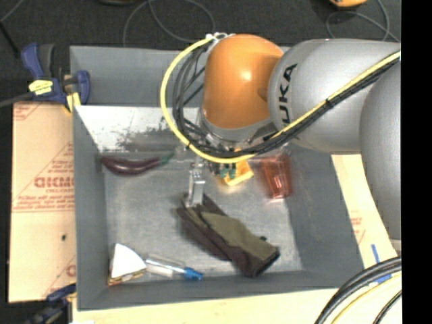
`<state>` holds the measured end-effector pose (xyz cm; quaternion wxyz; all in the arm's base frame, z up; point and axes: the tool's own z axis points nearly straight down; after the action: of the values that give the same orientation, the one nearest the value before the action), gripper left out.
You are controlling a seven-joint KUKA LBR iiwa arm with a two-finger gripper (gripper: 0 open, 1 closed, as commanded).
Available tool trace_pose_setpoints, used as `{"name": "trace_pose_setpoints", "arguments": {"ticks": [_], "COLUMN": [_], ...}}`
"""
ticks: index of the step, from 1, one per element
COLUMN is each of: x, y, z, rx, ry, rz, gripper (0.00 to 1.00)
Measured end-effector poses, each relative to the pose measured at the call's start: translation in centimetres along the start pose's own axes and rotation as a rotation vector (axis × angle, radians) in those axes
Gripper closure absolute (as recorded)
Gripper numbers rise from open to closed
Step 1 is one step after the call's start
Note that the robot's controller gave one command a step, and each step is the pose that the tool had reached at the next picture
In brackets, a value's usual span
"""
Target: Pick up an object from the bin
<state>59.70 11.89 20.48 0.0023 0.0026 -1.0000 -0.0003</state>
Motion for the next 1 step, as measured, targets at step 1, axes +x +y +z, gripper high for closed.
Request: {"name": "trace_pose_setpoints", "arguments": {"ticks": [1], "x": [-0.12], "y": [-0.06], "z": [-0.50], "rx": [-0.001], "ry": [-0.008], "rz": [0.002], "gripper": [0.00]}}
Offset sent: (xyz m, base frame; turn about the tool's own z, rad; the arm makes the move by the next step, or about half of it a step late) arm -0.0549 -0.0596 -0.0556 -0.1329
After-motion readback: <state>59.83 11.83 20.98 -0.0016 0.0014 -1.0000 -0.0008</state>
